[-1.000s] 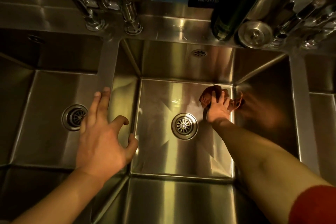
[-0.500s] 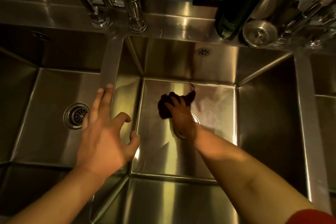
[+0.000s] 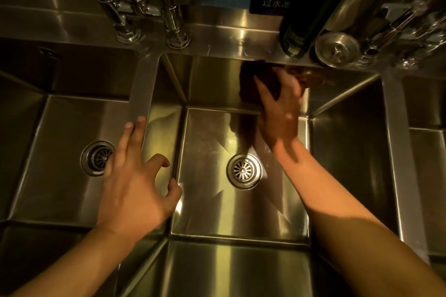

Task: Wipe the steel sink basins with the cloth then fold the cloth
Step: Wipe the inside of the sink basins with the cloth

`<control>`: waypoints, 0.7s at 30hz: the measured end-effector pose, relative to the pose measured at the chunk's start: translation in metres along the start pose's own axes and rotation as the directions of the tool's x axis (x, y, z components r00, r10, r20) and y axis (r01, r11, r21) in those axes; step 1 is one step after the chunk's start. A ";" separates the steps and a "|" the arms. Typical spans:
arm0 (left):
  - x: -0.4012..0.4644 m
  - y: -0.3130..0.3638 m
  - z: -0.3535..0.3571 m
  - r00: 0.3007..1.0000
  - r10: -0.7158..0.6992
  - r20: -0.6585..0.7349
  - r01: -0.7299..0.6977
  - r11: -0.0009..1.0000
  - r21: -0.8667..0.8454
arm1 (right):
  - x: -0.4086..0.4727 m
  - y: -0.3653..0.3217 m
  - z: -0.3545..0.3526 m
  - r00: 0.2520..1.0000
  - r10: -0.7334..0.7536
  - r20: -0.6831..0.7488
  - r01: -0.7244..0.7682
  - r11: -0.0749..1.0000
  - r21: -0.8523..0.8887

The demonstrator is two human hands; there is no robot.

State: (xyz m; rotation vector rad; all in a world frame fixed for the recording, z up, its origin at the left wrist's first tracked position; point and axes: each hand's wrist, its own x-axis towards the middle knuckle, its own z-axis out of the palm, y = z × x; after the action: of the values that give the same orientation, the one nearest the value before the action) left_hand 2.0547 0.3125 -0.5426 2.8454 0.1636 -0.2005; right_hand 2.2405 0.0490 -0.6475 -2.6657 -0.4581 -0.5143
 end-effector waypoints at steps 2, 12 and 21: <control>0.000 0.000 0.000 1.000 -0.014 0.017 0.014 1.000 0.018 | -0.009 0.001 0.021 0.997 0.041 0.065 -0.040 0.999 -0.009; -0.001 -0.002 0.003 0.999 -0.033 0.029 0.032 0.999 0.017 | -0.064 0.057 0.104 0.748 0.511 0.423 -0.480 0.857 -0.186; -0.001 -0.002 0.003 1.000 0.005 -0.022 -0.005 1.000 -0.010 | -0.086 0.128 0.075 0.638 0.657 0.400 -0.529 0.753 -0.392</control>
State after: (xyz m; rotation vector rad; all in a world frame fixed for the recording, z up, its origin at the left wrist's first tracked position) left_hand 2.0531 0.3137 -0.5456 2.8387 0.1614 -0.1669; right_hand 2.2350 -0.0514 -0.7862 -2.9325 0.4141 0.4012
